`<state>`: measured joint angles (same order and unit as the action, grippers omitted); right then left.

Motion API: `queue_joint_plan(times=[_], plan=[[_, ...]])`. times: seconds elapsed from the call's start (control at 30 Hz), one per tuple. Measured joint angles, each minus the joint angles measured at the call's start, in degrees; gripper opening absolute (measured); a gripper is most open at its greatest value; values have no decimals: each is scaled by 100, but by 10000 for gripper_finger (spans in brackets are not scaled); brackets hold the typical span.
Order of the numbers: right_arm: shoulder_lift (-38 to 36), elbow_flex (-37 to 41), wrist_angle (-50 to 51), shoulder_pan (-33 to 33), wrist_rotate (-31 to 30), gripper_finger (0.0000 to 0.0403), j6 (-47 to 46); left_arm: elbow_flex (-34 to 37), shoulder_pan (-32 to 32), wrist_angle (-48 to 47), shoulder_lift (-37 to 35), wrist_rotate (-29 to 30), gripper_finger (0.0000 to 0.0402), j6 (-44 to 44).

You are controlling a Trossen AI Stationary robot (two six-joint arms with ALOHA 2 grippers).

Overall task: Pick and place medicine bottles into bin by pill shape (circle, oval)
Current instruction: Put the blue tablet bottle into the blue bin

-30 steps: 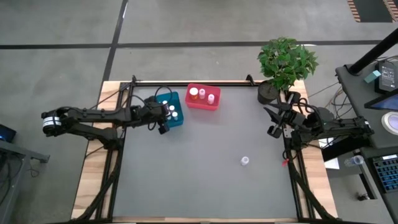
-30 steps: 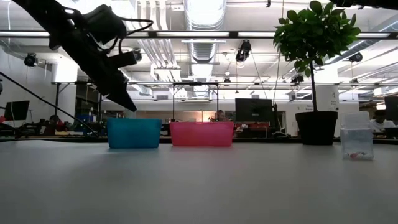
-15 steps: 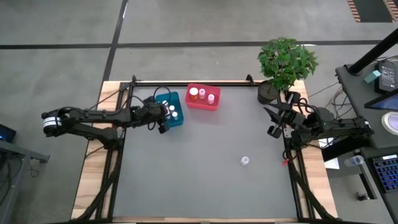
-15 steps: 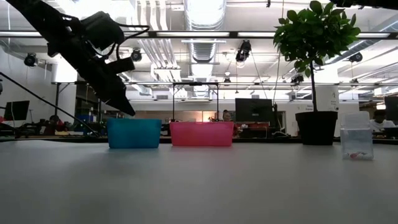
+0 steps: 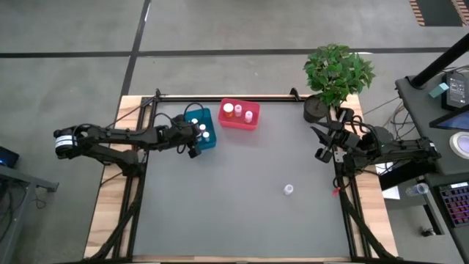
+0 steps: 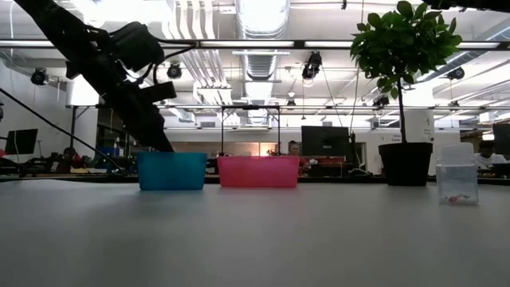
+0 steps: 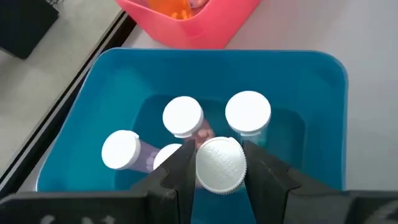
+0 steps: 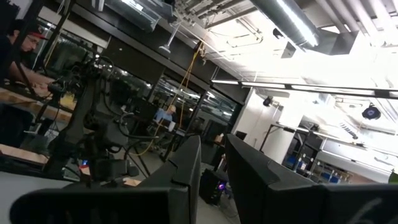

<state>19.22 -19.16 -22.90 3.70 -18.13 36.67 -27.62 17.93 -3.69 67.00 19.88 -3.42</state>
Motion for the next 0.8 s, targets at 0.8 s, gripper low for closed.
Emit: queue_joint_plan(times=[0.8], plan=[[0,0,-1,0,0,66,-24,-4,0,-131,0,-72,138,20]])
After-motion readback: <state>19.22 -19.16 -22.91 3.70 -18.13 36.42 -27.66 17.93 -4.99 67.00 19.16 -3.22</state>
